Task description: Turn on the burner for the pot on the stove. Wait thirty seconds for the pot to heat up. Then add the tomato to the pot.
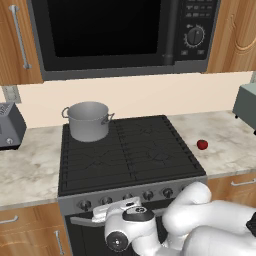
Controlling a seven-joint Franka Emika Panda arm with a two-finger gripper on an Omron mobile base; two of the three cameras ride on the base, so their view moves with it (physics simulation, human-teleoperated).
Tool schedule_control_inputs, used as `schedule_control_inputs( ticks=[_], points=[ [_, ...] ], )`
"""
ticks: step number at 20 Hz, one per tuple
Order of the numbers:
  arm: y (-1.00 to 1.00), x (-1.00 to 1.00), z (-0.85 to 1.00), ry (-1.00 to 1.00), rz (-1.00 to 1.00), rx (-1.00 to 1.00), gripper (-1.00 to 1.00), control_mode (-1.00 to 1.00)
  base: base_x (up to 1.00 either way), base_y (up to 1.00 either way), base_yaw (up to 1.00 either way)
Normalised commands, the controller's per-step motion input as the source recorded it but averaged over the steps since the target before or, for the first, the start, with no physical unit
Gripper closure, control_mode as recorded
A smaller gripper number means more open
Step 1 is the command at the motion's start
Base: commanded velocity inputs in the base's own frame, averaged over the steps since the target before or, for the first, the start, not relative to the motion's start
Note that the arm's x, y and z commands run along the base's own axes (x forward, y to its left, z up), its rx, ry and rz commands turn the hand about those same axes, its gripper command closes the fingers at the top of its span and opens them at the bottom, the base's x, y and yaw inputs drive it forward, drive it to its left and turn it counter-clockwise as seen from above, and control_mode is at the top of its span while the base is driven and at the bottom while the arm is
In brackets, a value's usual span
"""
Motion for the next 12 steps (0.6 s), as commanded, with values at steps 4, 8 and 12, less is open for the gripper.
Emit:
schedule_control_inputs(
  ticks=[4,8,12],
  points=[
    [0.02,0.27,-0.25,-0.04,0.0,0.0,-1.0,-1.0,0.0,0.0,0.0],
    [0.06,0.23,-0.44,0.0,0.0,0.0,-1.0,-1.0,0.0,0.0,0.0],
    [0.1,0.15,-0.29,0.0,0.0,0.0,-1.0,-1.0,0.0,0.0,0.0]
  ],
)
